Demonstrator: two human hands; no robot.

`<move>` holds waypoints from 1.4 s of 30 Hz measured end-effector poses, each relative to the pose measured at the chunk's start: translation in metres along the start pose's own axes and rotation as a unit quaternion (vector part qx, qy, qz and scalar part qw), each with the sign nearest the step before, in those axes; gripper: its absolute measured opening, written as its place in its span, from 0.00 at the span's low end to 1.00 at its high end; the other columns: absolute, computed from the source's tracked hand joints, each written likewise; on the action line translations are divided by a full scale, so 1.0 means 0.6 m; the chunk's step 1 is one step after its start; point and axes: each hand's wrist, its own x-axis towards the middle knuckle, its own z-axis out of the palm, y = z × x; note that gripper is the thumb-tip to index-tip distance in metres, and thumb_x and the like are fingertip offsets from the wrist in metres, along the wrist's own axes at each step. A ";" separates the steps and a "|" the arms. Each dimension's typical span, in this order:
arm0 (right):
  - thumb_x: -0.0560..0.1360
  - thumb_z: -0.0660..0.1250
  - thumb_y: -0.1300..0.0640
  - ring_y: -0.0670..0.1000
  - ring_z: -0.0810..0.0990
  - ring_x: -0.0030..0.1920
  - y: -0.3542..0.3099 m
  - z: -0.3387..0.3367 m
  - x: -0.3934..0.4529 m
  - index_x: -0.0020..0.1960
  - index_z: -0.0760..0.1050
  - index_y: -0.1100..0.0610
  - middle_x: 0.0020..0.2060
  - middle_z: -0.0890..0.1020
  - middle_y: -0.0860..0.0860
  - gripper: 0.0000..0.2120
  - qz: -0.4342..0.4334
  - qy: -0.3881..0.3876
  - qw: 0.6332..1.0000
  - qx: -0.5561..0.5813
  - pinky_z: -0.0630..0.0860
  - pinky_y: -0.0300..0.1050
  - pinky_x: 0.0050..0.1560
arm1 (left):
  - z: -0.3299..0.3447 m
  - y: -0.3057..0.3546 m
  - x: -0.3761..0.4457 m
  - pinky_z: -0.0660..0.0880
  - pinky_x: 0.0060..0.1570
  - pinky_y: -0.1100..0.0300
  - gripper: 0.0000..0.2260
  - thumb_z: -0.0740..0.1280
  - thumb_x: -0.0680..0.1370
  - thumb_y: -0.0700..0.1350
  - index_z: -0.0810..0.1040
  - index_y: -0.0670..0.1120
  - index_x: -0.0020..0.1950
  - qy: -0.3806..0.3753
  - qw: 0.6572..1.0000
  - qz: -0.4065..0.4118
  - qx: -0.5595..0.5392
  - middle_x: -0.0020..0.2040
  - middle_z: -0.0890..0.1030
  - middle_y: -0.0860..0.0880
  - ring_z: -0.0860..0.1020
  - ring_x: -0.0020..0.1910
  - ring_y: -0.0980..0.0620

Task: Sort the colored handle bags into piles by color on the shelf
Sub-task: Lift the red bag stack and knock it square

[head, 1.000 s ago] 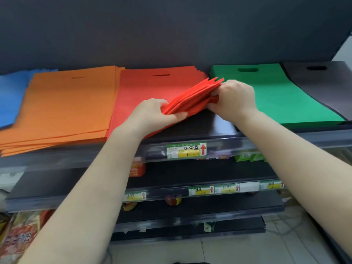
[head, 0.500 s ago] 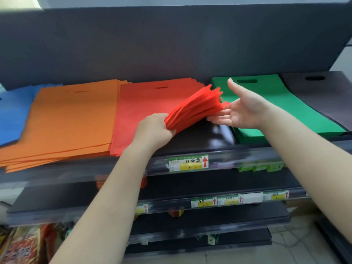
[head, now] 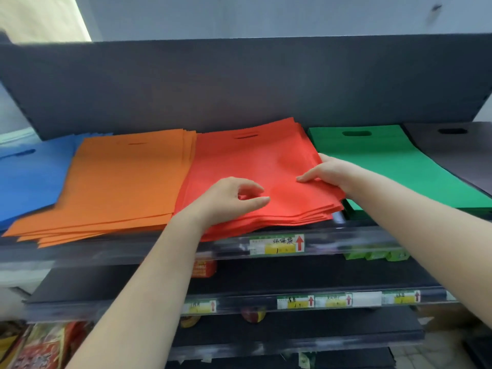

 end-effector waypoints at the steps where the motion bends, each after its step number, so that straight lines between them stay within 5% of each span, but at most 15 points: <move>1: 0.71 0.69 0.69 0.54 0.80 0.39 -0.002 -0.003 -0.002 0.64 0.69 0.56 0.45 0.80 0.55 0.24 -0.017 0.000 1.000 0.012 0.79 0.46 0.37 | -0.013 -0.010 0.007 0.69 0.49 0.77 0.13 0.68 0.75 0.54 0.81 0.50 0.57 0.038 0.999 0.000 -0.011 0.51 0.81 0.56 0.77 0.49 0.64; 7: 0.71 0.68 0.71 0.50 0.80 0.39 -0.023 -0.015 -0.011 0.61 0.71 0.51 0.43 0.81 0.49 0.23 -0.095 0.015 0.995 0.021 0.75 0.42 0.36 | -0.066 -0.096 0.030 0.70 0.50 0.65 0.07 0.68 0.77 0.41 0.80 0.42 0.53 0.264 0.960 -0.079 -0.050 0.48 0.80 0.49 0.76 0.47 0.53; 10: 0.71 0.67 0.72 0.47 0.81 0.34 -0.027 -0.030 -0.010 0.60 0.72 0.51 0.41 0.81 0.49 0.23 -0.110 0.023 0.993 0.033 0.75 0.37 0.32 | -0.058 -0.125 0.030 0.66 0.46 0.71 0.07 0.68 0.76 0.40 0.80 0.42 0.53 0.274 0.955 -0.103 -0.058 0.47 0.79 0.50 0.75 0.47 0.54; 18: 0.72 0.65 0.71 0.44 0.82 0.31 -0.021 -0.118 -0.024 0.55 0.75 0.49 0.36 0.85 0.44 0.20 -0.162 0.030 0.980 0.111 0.76 0.34 0.29 | -0.064 -0.125 0.044 0.72 0.61 0.52 0.17 0.65 0.78 0.51 0.79 0.40 0.58 0.249 0.947 -0.149 -0.136 0.57 0.80 0.44 0.76 0.58 0.47; 22: 0.71 0.66 0.69 0.45 0.83 0.34 -0.014 -0.127 -0.029 0.55 0.76 0.46 0.38 0.85 0.45 0.20 -0.192 0.021 0.970 0.149 0.78 0.37 0.31 | -0.081 -0.064 0.051 0.73 0.60 0.50 0.32 0.61 0.70 0.66 0.75 0.45 0.63 0.136 0.899 -0.132 -0.396 0.59 0.80 0.45 0.77 0.60 0.46; 25: 0.69 0.68 0.67 0.46 0.84 0.36 -0.023 -0.127 -0.035 0.54 0.76 0.46 0.40 0.85 0.46 0.20 -0.225 0.014 0.958 0.175 0.79 0.39 0.32 | -0.098 -0.029 0.064 0.78 0.54 0.53 0.22 0.67 0.75 0.51 0.72 0.43 0.66 0.159 0.844 -0.079 -0.507 0.59 0.80 0.44 0.80 0.55 0.47; 28: 0.64 0.70 0.62 0.48 0.85 0.41 -0.040 -0.140 -0.046 0.55 0.77 0.44 0.45 0.85 0.47 0.22 -0.261 0.008 0.947 0.185 0.80 0.41 0.36 | -0.120 0.003 0.073 0.80 0.47 0.57 0.19 0.67 0.77 0.38 0.69 0.41 0.67 0.200 0.837 -0.035 -0.508 0.56 0.80 0.44 0.82 0.48 0.51; 31: 0.64 0.70 0.63 0.48 0.84 0.46 -0.075 -0.151 -0.051 0.57 0.76 0.44 0.48 0.85 0.47 0.25 -0.307 0.003 0.935 0.180 0.81 0.43 0.40 | -0.148 0.029 0.085 0.80 0.45 0.60 0.21 0.68 0.76 0.37 0.67 0.46 0.67 0.226 0.858 0.026 -0.461 0.57 0.79 0.48 0.81 0.50 0.54; 37: 0.66 0.73 0.65 0.46 0.84 0.45 -0.157 -0.130 -0.034 0.55 0.76 0.49 0.46 0.85 0.46 0.20 -0.338 0.030 0.929 0.152 0.80 0.39 0.39 | -0.189 0.046 0.113 0.74 0.61 0.52 0.23 0.68 0.76 0.37 0.65 0.56 0.65 0.363 0.844 0.095 -0.383 0.58 0.77 0.54 0.77 0.58 0.54; 42: 0.60 0.75 0.58 0.46 0.84 0.43 -0.143 -0.093 -0.016 0.53 0.80 0.54 0.44 0.86 0.48 0.21 -0.315 0.040 0.933 0.168 0.80 0.39 0.40 | -0.176 0.013 0.106 0.78 0.54 0.51 0.28 0.72 0.73 0.40 0.66 0.60 0.67 0.320 0.825 0.069 -0.460 0.58 0.79 0.52 0.80 0.56 0.52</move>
